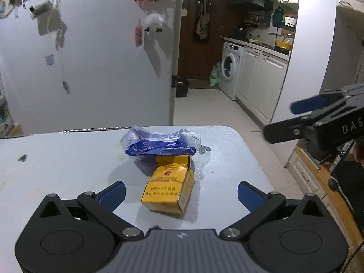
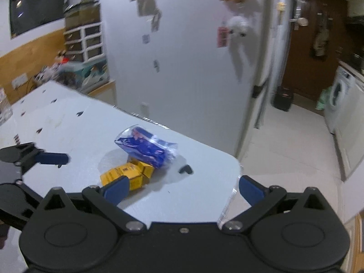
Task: Collect trash
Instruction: 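Grasp the yellow cigarette box with the left tool while the right tool grasps the blue floral wrapper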
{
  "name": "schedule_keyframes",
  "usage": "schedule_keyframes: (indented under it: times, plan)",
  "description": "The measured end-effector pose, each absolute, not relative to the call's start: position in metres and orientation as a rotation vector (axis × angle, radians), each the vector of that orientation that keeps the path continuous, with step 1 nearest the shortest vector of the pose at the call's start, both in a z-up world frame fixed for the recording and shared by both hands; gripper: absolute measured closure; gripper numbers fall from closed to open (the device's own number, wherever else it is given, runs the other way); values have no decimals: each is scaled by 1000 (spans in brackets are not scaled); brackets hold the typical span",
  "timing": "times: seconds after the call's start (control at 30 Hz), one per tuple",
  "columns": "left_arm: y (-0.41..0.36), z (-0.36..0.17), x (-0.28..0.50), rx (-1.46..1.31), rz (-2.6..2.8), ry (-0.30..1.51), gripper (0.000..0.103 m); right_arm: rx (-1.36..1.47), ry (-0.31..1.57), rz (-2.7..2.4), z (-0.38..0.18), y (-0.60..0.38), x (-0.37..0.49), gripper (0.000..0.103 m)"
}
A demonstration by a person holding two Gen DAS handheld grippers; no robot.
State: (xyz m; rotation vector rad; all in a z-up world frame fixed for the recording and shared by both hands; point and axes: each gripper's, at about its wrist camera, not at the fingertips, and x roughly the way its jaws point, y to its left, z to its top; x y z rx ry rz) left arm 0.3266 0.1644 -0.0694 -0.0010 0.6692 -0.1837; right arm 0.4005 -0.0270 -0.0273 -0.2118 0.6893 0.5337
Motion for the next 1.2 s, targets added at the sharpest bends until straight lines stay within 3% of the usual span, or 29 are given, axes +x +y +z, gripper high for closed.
schedule_keyframes:
  times: [0.07,0.13,0.23,0.6,0.77,0.83,0.87,1.2]
  plan:
    - [170,-79,340,-11,-202,682,0,-250,701,564,-31,-12,414,2]
    - [174,-88,352,-6,-199,711,0,-295,727,596,-36,7,429,16]
    - [178,-102,362,-8,-213,737,0,-313,770,647,-44,30,449,23]
    - [190,-122,374,-73,-229,753,0,-462,849,713,-89,111,493,34]
    - [189,-123,381,-71,-235,759,1,-451,882,712,-102,117,505,58]
    - [189,-124,383,-67,-243,764,9,-417,901,732,-102,114,507,67]
    - [188,-125,383,-59,-243,766,15,-408,909,745,-102,113,507,70]
    - [189,-123,378,-72,-265,768,16,-255,948,788,-89,87,502,94]
